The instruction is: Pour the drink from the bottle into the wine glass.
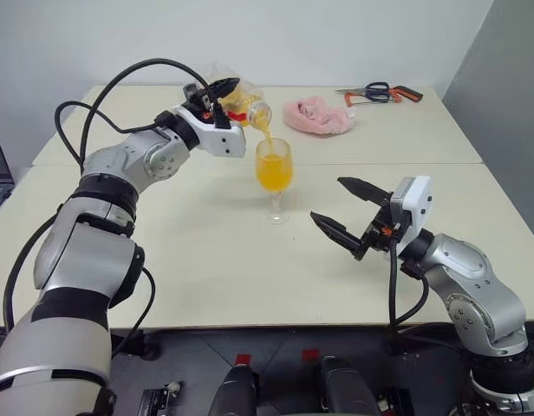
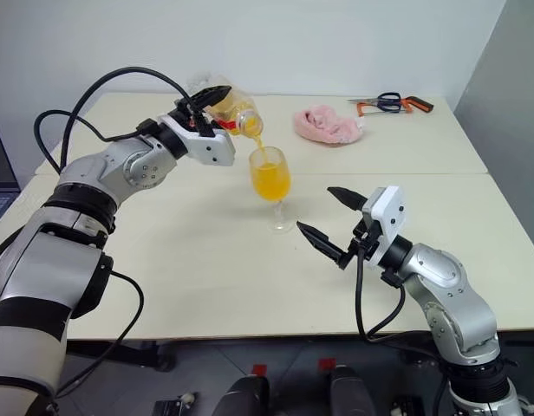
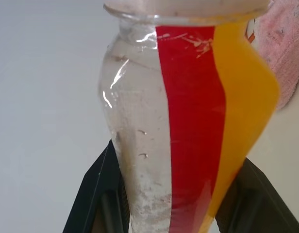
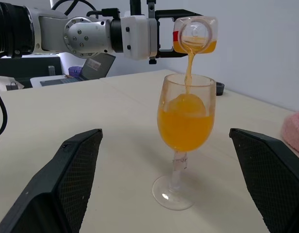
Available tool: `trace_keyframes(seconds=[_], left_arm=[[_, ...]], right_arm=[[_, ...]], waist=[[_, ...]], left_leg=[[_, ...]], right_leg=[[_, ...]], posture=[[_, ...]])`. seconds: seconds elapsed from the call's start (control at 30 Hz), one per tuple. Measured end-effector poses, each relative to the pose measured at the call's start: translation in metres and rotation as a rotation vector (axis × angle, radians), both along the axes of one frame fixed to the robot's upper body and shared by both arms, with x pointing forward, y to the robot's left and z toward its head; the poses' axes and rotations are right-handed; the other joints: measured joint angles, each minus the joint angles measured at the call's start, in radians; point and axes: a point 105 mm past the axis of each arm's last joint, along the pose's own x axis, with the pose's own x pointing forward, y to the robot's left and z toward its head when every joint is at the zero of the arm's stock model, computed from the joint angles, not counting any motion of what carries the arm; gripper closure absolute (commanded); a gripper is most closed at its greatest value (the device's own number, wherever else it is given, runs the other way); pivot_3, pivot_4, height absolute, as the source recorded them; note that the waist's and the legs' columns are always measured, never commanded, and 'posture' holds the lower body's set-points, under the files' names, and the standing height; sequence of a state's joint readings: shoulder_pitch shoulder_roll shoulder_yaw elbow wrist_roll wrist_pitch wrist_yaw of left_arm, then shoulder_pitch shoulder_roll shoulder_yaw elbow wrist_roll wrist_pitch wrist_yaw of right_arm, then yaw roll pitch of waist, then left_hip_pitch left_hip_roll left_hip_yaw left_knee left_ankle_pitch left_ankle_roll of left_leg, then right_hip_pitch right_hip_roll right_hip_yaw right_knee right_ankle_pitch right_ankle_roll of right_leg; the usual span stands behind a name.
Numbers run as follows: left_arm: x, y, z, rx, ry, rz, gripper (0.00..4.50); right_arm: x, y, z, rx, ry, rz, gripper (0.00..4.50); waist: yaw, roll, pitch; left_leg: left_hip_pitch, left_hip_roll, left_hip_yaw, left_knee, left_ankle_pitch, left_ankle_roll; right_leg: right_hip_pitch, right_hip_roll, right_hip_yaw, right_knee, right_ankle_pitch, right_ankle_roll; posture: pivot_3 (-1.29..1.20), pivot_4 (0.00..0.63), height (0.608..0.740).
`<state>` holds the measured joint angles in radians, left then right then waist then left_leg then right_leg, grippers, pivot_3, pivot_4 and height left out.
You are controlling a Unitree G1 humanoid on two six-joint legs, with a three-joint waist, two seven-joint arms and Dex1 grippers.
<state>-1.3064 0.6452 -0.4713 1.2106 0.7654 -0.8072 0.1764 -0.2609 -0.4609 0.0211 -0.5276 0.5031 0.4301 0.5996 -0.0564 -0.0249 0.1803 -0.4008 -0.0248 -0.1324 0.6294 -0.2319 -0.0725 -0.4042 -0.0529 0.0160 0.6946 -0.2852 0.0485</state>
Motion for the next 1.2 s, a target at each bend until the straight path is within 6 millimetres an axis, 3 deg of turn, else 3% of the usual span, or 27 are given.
trace_keyframes(seconds=[0.3, 0.5, 0.63, 0.73, 0.9, 1.07, 1.2], left_arm=[[0.003, -0.010, -0.004, -0.149, 0.117, -0.034, 2.78], [0.008, 0.000, -0.020, -0.360, 0.272, -0.019, 2.78], [0.018, 0.019, -0.017, -0.684, 0.391, 0.020, 2.78], [0.023, 0.046, -0.022, -0.909, 0.469, 0.076, 2.78], [0.019, 0.082, -0.061, -1.171, 0.612, 0.147, 2.78], [0.010, 0.104, -0.093, -1.264, 0.704, 0.219, 2.78], [0.005, 0.113, -0.105, -1.314, 0.739, 0.249, 2.78]], right_arm=[[0.000, 0.001, 0.000, -0.001, 0.000, 0.000, 0.00], [0.000, 0.004, -0.003, -0.022, 0.001, 0.004, 0.00], [0.001, 0.008, -0.004, -0.040, -0.006, 0.000, 0.00], [0.003, 0.009, -0.001, -0.046, -0.002, -0.013, 0.00], [-0.001, 0.017, -0.018, -0.130, 0.133, 0.004, 0.00], [-0.001, 0.023, -0.015, -0.147, 0.187, 0.033, 0.00], [-0.006, 0.028, -0.010, -0.144, 0.187, 0.087, 0.00]], waist=[[0.000, 0.000, 0.000], [-0.002, 0.000, 0.000], [-0.002, 0.000, 0.000], [-0.010, 0.000, 0.000], [-0.012, 0.000, 0.000], [-0.009, 0.000, 0.000], [-0.004, -0.001, -0.001]], left_leg=[[0.000, 0.000, 0.000, 0.000, 0.000, 0.000], [0.000, 0.000, 0.000, 0.001, 0.000, 0.000], [0.000, 0.000, 0.000, 0.001, 0.000, 0.000], [0.001, 0.001, 0.000, 0.001, 0.000, 0.000], [0.001, 0.001, -0.001, 0.001, 0.000, 0.000], [0.000, 0.000, -0.001, 0.001, 0.000, 0.000], [0.000, 0.000, -0.001, 0.001, 0.000, 0.000]], right_leg=[[0.000, 0.000, 0.000, 0.000, 0.000, 0.000], [0.000, 0.000, 0.000, 0.001, 0.000, 0.000], [0.000, 0.000, 0.000, 0.001, 0.000, 0.000], [0.000, 0.000, 0.000, 0.002, 0.000, 0.000], [0.000, 0.000, 0.000, 0.002, 0.000, 0.000], [0.000, 0.000, 0.000, 0.002, 0.000, 0.000], [0.000, 0.000, 0.000, 0.002, 0.000, 0.000]], posture=[[0.00, 0.150, 0.740], [0.00, 0.150, 0.740], [0.00, 0.150, 0.740], [0.00, 0.150, 0.740], [0.00, 0.150, 0.740], [0.00, 0.150, 0.740], [0.00, 0.150, 0.740]])
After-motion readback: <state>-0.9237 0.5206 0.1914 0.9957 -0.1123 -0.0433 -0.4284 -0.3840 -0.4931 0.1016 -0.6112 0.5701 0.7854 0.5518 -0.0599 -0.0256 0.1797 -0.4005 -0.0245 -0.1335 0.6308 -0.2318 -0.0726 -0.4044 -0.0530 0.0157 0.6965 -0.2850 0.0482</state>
